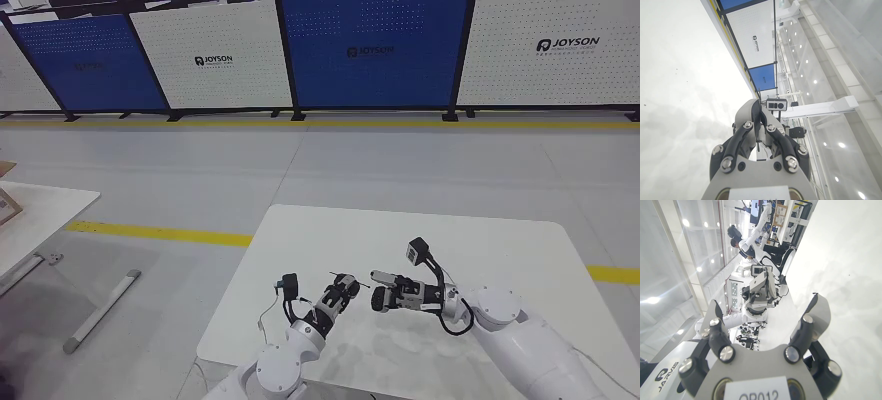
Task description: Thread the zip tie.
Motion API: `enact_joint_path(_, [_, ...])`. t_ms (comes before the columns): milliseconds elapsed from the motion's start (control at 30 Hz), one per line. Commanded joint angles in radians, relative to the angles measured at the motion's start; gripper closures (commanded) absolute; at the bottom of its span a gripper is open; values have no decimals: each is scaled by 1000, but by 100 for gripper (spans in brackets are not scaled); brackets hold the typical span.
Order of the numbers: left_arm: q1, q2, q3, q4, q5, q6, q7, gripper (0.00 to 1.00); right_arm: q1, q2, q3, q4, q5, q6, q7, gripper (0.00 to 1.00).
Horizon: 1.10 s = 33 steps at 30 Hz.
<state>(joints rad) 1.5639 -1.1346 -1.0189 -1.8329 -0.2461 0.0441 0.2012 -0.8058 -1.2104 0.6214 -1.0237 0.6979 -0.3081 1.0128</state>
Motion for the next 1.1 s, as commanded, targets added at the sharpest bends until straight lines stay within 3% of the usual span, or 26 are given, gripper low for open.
enact_joint_path(0, [-4,-2,1,3,-5,5,-3,100,-4,-2,6,1,-3,0,4,0])
enact_joint_path(100, [-7,-6,0,5,-16,9,-5,100,-12,-3,19,4,-3,-2,16,33])
enact_joint_path(133, [-7,-7,-1,5,-16,10,-6,100,-14,-4,22,4,-2,-3,20,53])
enact_joint_path(200, [-6,-9,-4,5,-17,11,-9,100,-19,-5,31,7,-2,-4,28,61])
enact_joint_path(467, [-4,-14,-10,6,-11,14,-14,100,-30,-11,57,11,-6,6,50,78])
enact_joint_path(1067, [14,-24,-25,-4,10,8,-40,100,-32,-34,93,45,-25,30,88,85])
